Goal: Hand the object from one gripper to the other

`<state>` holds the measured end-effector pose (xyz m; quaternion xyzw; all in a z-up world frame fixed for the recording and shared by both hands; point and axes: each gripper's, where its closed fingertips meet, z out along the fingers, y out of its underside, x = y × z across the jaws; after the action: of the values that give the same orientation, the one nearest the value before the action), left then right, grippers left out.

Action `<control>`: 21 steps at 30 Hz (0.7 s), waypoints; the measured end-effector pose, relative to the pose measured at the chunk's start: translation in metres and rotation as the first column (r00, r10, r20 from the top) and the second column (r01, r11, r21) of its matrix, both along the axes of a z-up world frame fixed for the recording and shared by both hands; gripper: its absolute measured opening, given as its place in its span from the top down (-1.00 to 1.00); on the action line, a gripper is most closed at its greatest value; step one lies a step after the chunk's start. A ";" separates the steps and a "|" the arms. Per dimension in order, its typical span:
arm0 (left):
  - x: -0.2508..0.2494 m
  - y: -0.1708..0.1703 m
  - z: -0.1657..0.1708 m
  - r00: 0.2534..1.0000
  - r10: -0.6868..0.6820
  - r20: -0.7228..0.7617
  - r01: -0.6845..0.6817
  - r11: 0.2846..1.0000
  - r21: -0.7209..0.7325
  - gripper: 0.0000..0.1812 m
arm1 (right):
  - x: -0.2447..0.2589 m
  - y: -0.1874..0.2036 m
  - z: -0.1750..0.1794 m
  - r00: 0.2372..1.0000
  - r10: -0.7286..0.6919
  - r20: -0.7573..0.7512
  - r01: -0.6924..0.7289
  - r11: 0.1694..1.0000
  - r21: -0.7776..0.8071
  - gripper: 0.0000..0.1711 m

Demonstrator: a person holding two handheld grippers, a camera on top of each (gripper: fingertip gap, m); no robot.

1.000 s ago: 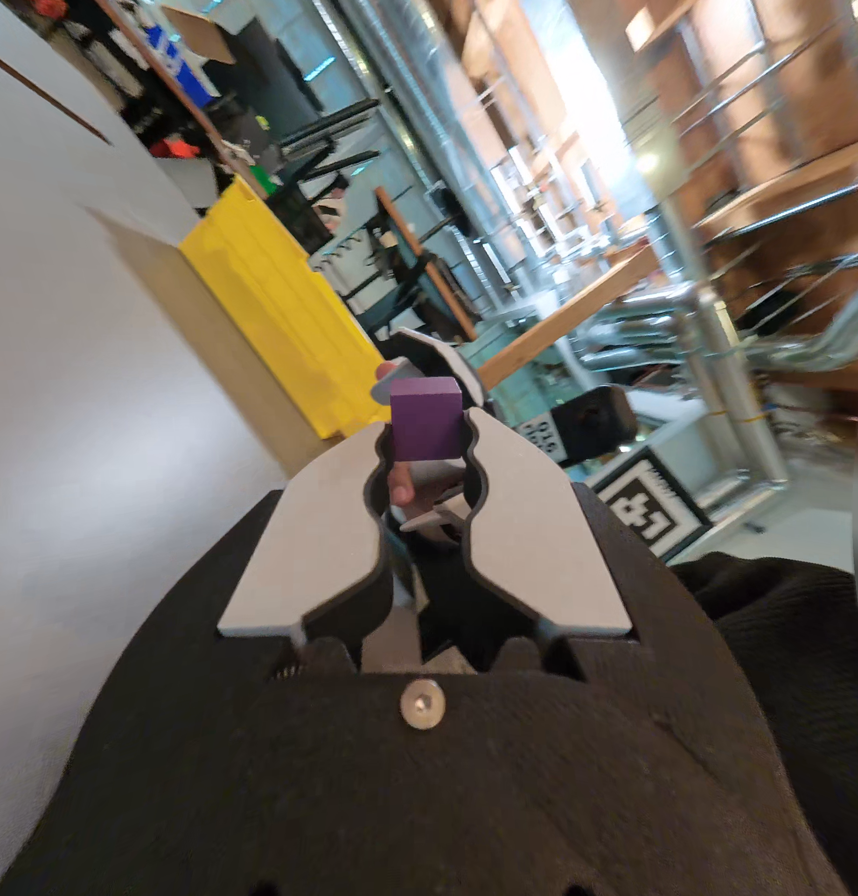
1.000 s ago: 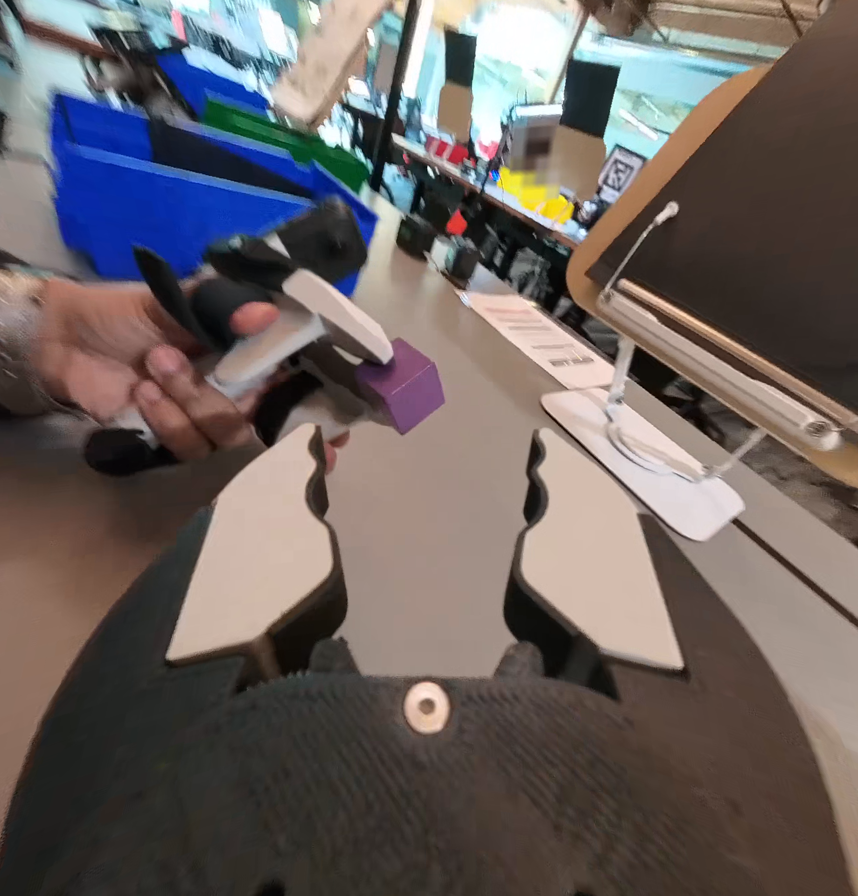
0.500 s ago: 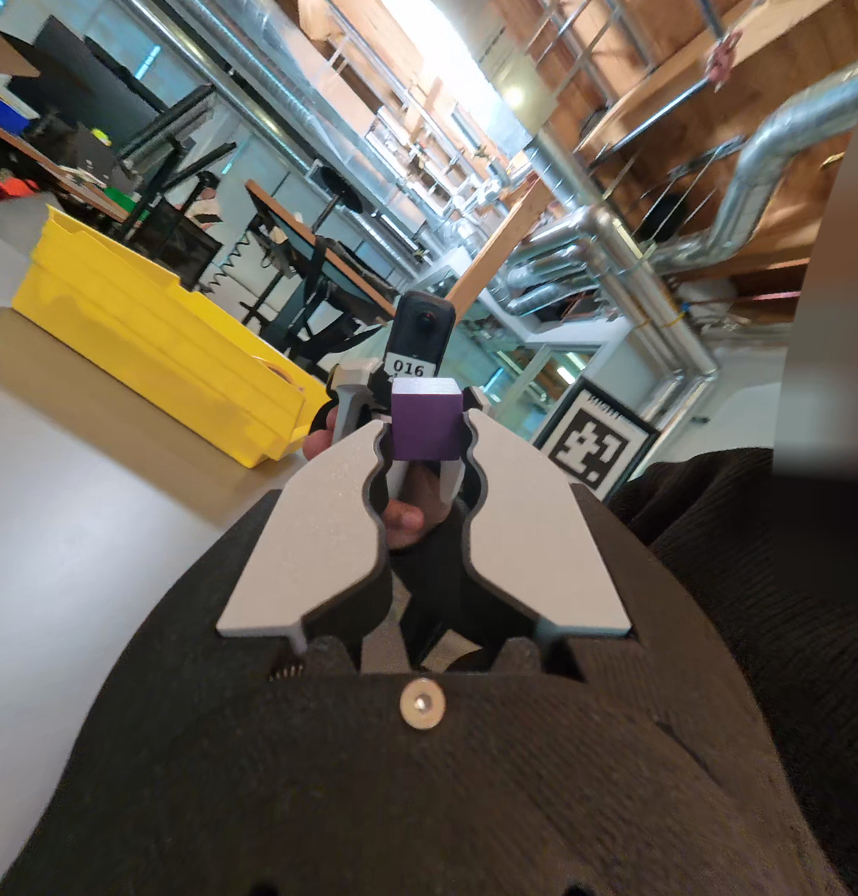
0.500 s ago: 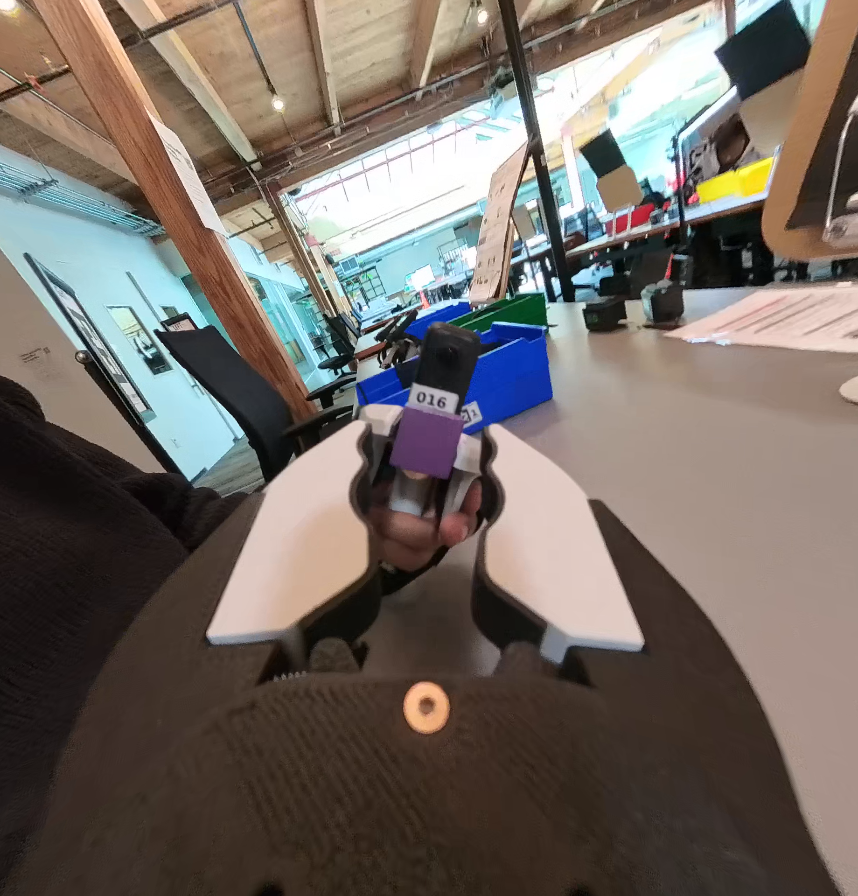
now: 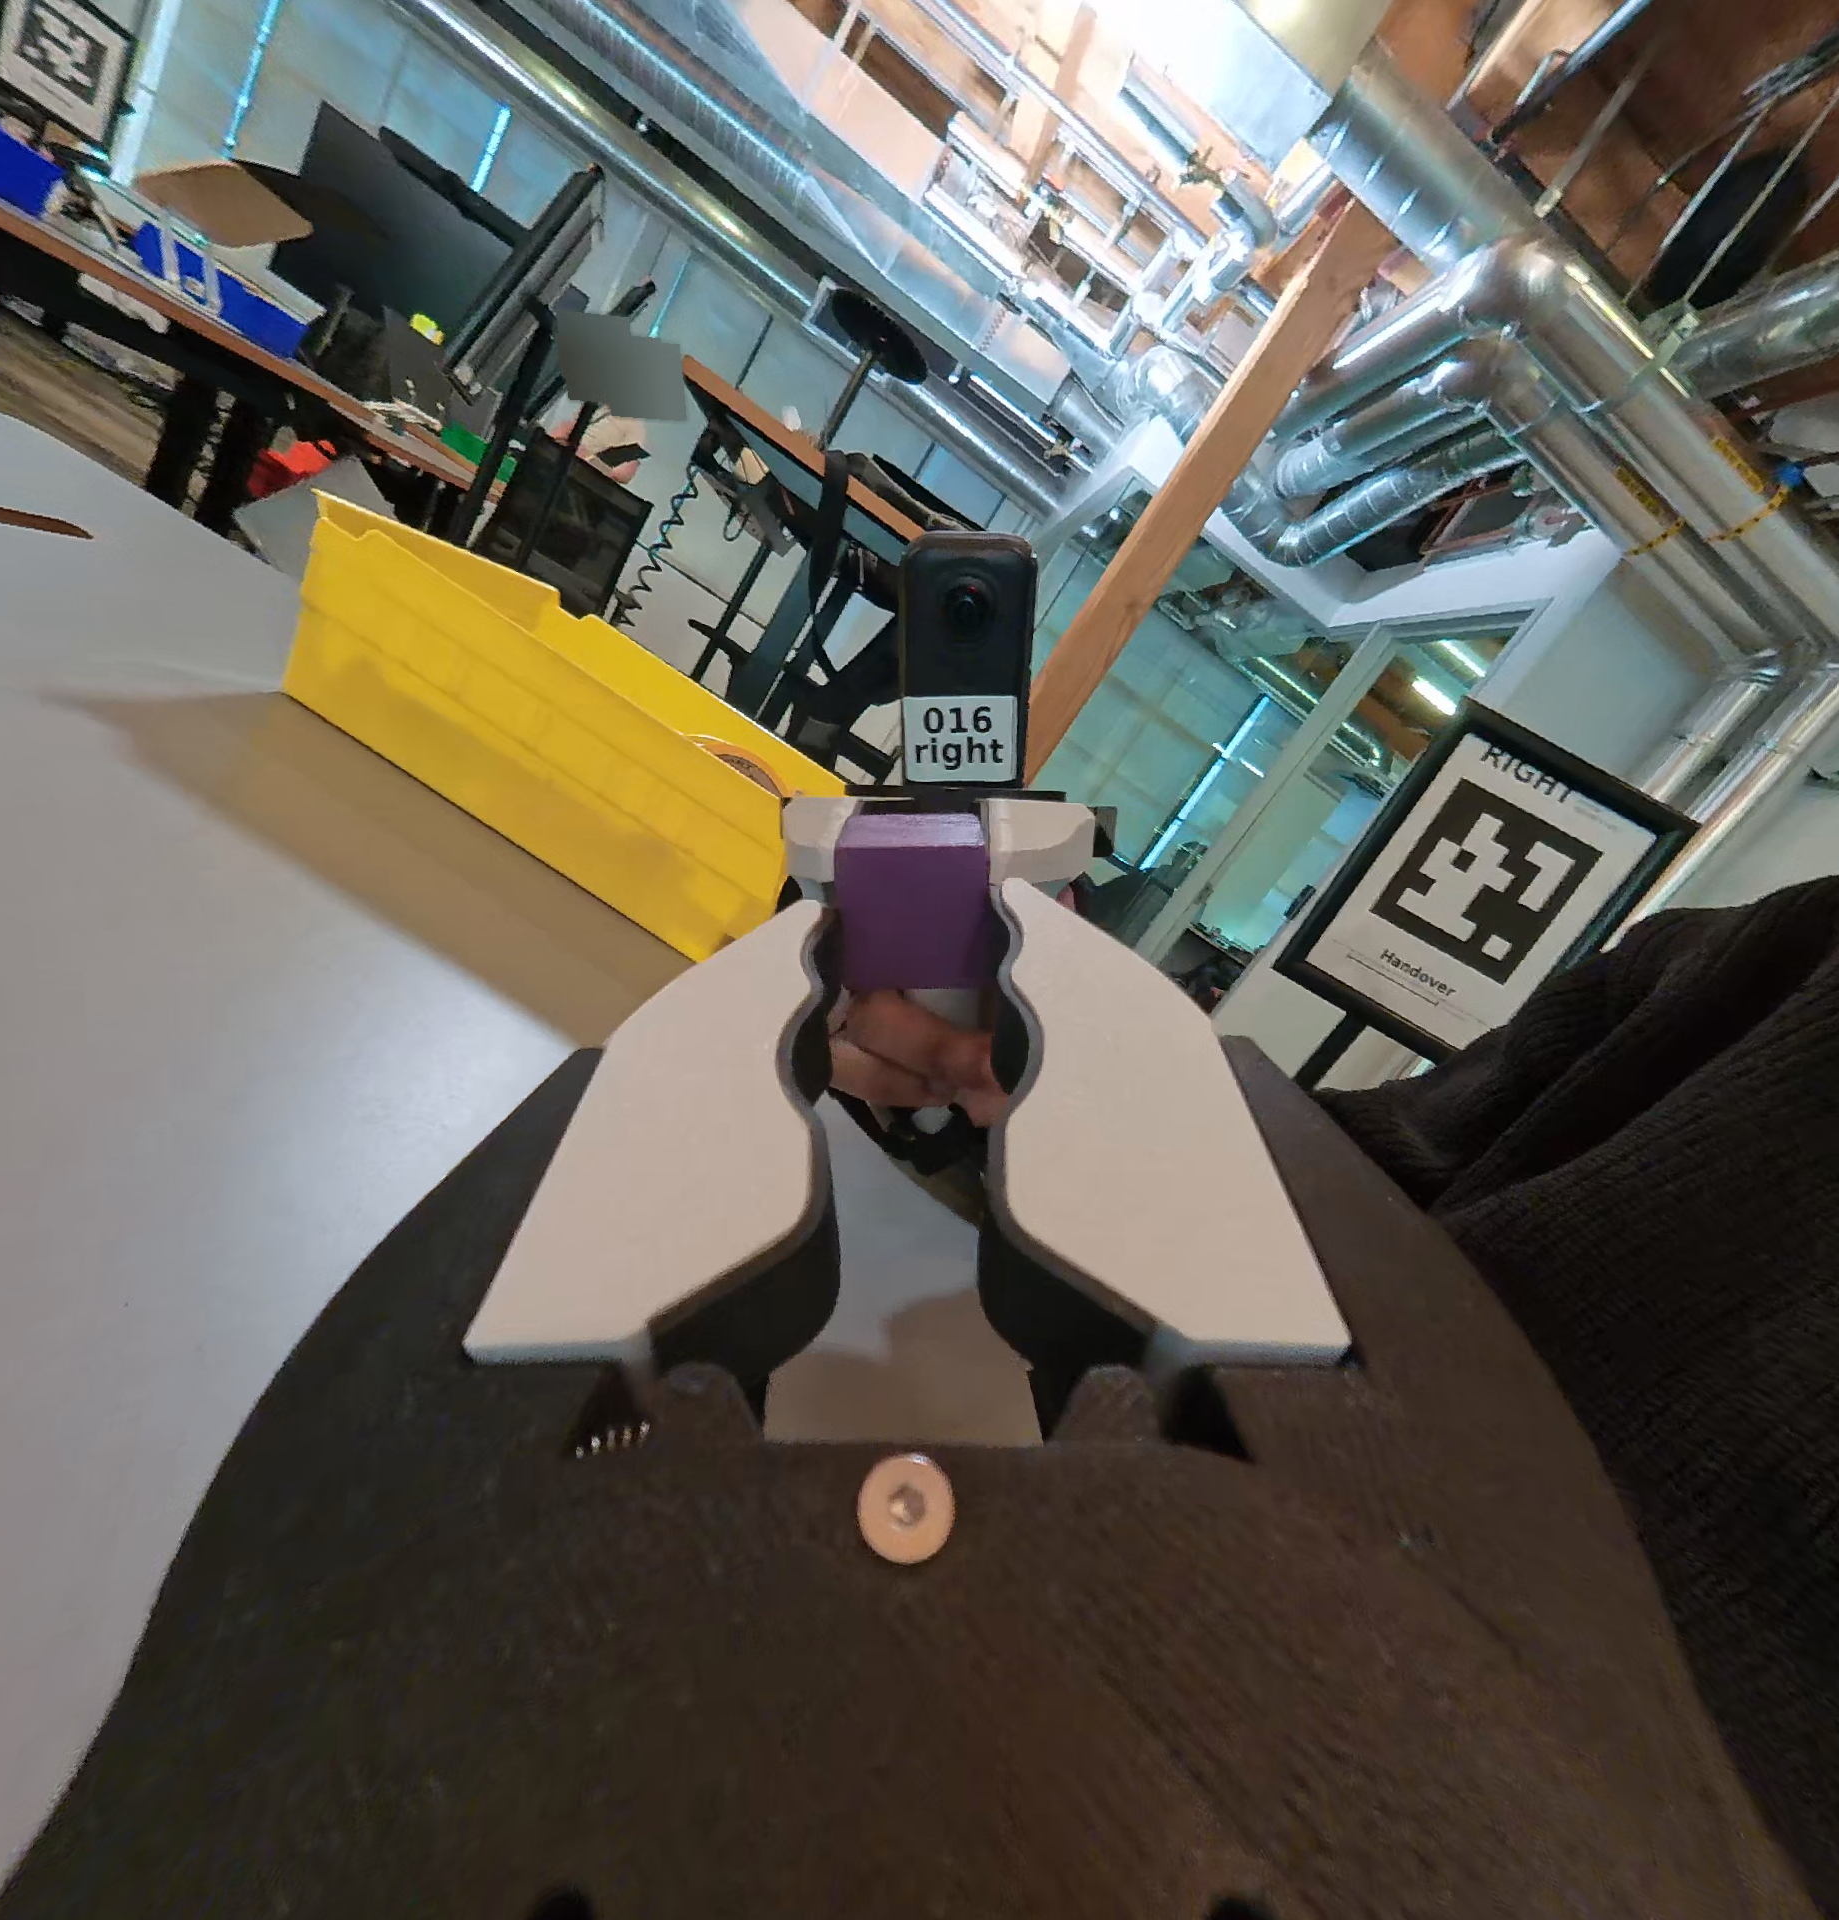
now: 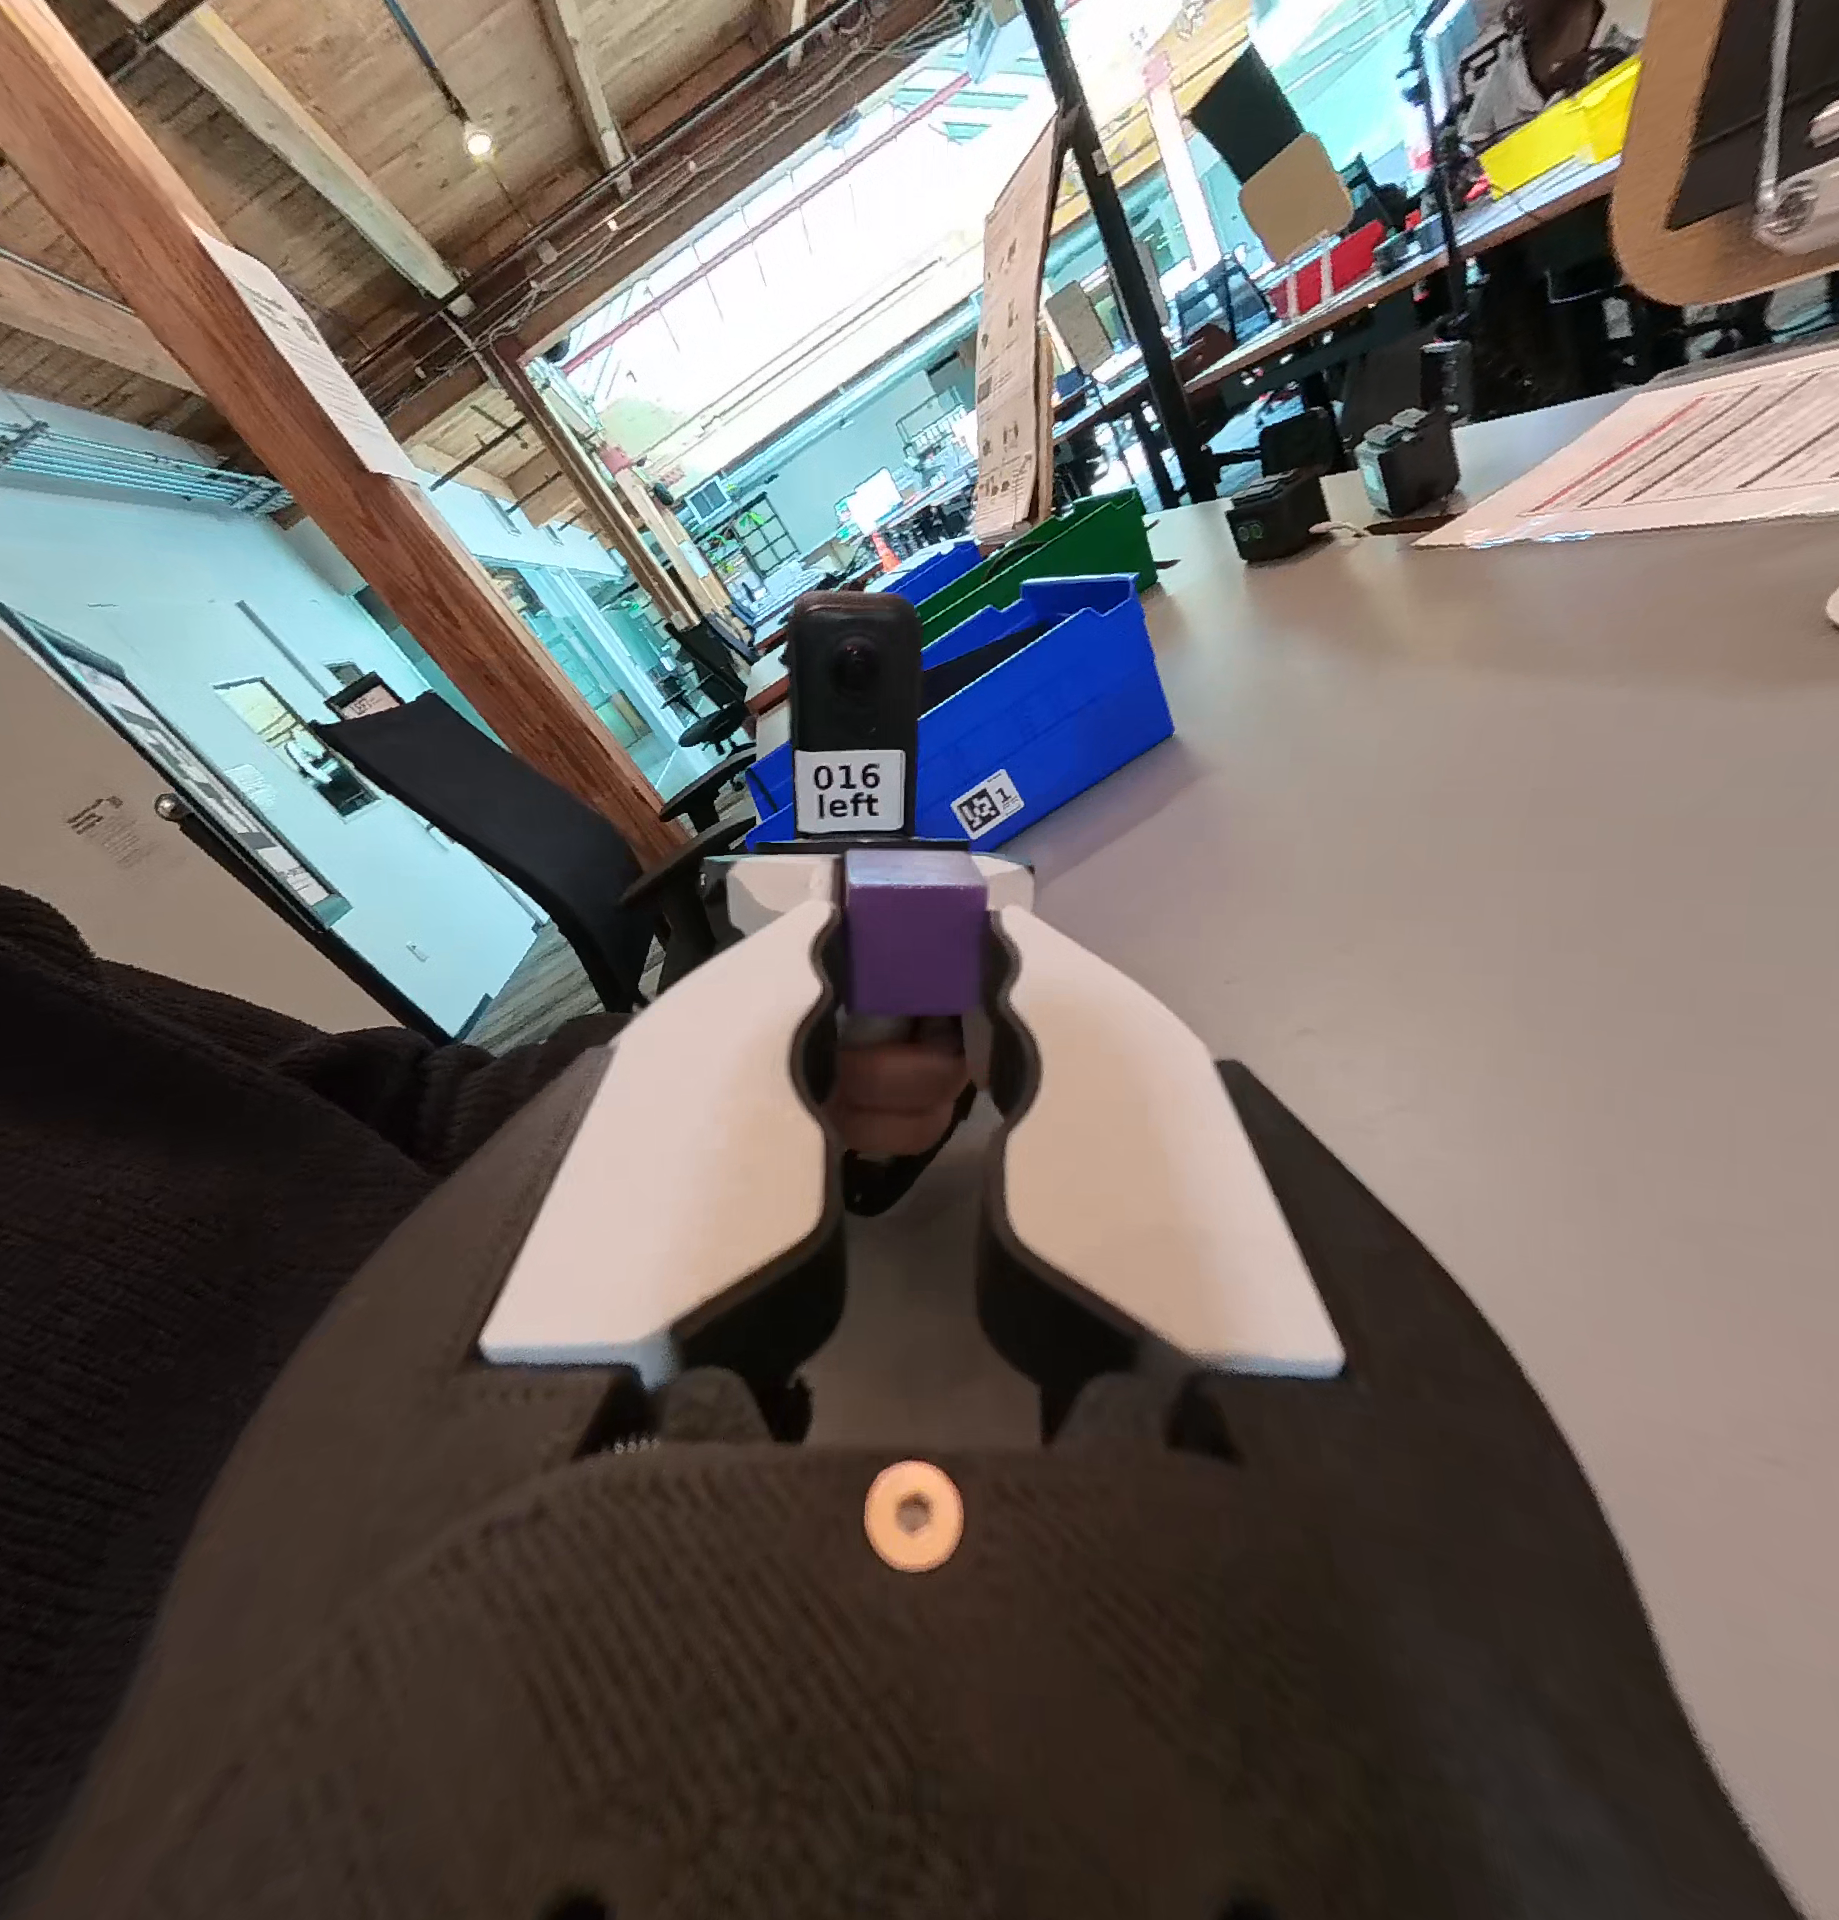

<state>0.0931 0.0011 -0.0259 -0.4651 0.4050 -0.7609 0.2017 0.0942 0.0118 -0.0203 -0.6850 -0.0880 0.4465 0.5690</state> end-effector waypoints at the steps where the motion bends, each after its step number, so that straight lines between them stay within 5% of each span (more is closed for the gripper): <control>1: 0.001 0.003 -0.001 1.000 0.020 -0.006 -0.020 1.000 0.002 0.68 | 0.003 0.001 0.000 1.000 -0.016 -0.008 0.016 1.000 -0.002 0.71; 6: 0.004 0.015 -0.007 0.996 0.070 -0.052 -0.072 0.996 -0.053 0.52 | 0.038 0.008 0.000 0.978 -0.205 0.026 0.205 0.979 0.003 0.71; 11: 0.009 0.015 -0.015 0.992 0.046 -0.114 -0.059 0.991 -0.119 0.53 | 0.057 0.011 -0.007 0.852 -0.397 0.341 0.379 0.918 0.119 0.71; 15: 0.011 0.017 -0.019 0.991 -0.020 -0.132 -0.018 0.959 -0.282 0.44 | 0.043 0.012 -0.018 0.660 -0.405 0.632 0.332 0.913 0.238 0.71; 21: 0.015 0.020 -0.043 0.962 0.010 -0.273 -0.069 0.976 -0.209 0.39 | 0.022 0.012 -0.053 0.300 -0.318 0.899 0.178 0.945 0.275 0.71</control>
<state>0.1085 0.0214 -0.0684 -0.5918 0.3341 -0.7255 0.1082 0.1159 0.0241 -0.0732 -0.7841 -0.3176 -0.1256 0.5182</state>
